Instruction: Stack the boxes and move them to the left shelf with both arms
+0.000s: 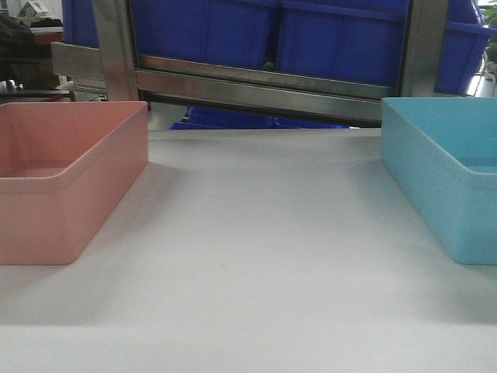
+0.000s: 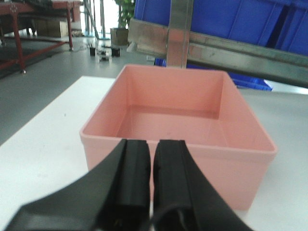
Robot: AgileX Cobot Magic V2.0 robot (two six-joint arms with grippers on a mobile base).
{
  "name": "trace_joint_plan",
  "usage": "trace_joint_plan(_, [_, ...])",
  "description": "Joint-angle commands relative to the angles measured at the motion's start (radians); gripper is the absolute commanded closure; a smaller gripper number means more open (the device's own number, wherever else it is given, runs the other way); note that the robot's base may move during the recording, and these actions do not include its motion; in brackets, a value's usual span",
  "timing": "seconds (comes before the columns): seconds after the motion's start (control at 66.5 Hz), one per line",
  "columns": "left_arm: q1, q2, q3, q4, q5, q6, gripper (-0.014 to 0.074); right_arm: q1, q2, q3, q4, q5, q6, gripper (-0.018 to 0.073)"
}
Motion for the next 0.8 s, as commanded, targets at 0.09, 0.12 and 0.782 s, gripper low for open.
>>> trace_joint_plan(0.09, [0.001, -0.016, 0.023, -0.002, -0.251, 0.001, 0.0586, -0.005, -0.021, -0.018, 0.001, -0.087, -0.005, 0.0503])
trace_joint_plan(0.12, [0.001, -0.016, 0.013, -0.002, -0.275, 0.001, 0.0586, -0.005, -0.021, -0.018, 0.001, -0.087, -0.005, 0.0503])
trace_joint_plan(0.782, [0.001, 0.801, -0.946, 0.123, 0.495, 0.002, 0.0234, -0.005, -0.021, -0.018, 0.001, -0.087, -0.005, 0.0503])
